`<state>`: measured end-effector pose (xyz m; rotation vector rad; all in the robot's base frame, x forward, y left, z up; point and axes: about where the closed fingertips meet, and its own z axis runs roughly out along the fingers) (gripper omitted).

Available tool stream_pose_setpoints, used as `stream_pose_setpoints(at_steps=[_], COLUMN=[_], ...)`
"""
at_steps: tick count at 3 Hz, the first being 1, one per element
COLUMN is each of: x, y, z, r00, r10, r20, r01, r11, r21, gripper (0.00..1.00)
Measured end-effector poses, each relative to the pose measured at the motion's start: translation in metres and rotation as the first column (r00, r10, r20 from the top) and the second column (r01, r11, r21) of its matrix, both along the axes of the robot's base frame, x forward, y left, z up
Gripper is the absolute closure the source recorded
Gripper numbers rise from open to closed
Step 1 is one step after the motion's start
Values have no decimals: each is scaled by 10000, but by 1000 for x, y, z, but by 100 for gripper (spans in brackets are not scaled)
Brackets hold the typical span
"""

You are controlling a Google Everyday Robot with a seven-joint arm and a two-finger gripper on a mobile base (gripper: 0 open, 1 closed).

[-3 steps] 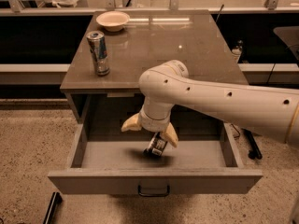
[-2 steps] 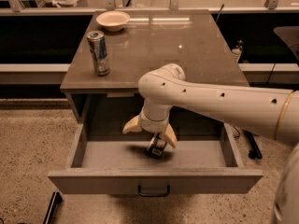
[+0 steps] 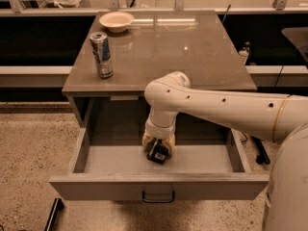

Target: Pick rxbar chocolate from top drawer and place on counter

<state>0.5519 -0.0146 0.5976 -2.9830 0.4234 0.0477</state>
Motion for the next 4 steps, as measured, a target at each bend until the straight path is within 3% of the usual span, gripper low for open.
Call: stream_pose_setpoints(at_steps=[2,3,4], x=[1,3,-2], y=[-2,-7,-4], z=[2,17,55], r00=[10000,9993,9959], r10=[-80,-278,-429], r20=[22,268,801], r01=[80,247,147], r11=[10000,9935,9460], r21=[27,1111,3239], gripper=[93,100,100])
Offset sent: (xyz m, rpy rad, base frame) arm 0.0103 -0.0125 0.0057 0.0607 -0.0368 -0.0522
